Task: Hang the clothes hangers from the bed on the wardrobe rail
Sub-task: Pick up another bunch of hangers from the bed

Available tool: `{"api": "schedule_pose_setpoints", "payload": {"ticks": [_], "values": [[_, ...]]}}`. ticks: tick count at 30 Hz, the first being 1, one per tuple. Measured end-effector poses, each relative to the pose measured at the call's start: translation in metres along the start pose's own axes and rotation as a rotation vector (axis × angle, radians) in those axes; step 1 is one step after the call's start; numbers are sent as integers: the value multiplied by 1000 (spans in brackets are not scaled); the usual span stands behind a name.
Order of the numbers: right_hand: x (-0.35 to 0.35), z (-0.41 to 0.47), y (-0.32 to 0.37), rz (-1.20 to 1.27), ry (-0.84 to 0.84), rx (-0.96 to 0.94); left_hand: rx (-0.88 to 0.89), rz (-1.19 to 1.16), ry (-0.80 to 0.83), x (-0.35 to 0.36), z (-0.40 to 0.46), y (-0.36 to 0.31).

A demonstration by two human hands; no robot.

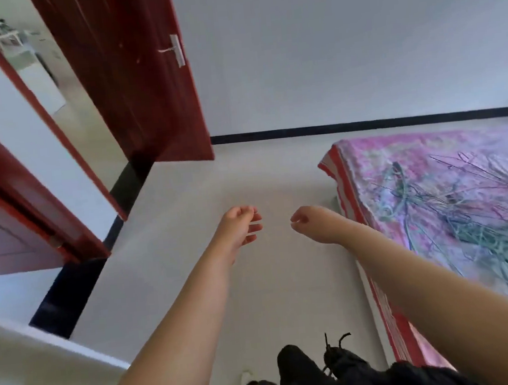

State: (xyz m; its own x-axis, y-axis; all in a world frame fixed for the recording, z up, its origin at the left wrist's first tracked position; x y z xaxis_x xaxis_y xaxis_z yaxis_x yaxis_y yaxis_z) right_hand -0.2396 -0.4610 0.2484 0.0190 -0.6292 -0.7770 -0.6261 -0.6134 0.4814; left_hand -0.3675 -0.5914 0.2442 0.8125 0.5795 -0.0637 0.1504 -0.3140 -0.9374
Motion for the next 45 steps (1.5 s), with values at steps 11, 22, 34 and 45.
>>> {"api": "schedule_pose_setpoints", "payload": {"ticks": [11, 22, 34, 45], "values": [[-74, -2, -233, 523, -304, 353, -30, 256, 468, 243, 161, -32], [-66, 0, -396, 1005, -475, 649, -113, 492, 738, 411, 273, -17], [-64, 2, -638, 1136, -425, 915, -238, 694, 769, 599, 346, 26], [-73, 20, -822, 995, -439, 1184, -352, 733, 838, 747, 372, 75]]}}
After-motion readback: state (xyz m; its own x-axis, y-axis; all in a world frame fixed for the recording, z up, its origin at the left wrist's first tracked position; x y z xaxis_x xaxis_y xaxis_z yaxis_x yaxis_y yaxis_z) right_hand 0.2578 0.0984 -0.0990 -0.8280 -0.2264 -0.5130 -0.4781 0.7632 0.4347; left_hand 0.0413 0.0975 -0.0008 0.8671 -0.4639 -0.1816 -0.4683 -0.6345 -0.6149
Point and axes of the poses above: each hand's wrist, its own z-axis towards the middle knuckle, its own x-axis out of the palm, y = z × x, the point moved 5 cm from there along z, towards the middle knuckle, and after that the axes turned 8 degrees about y, right-handed, at the moved point
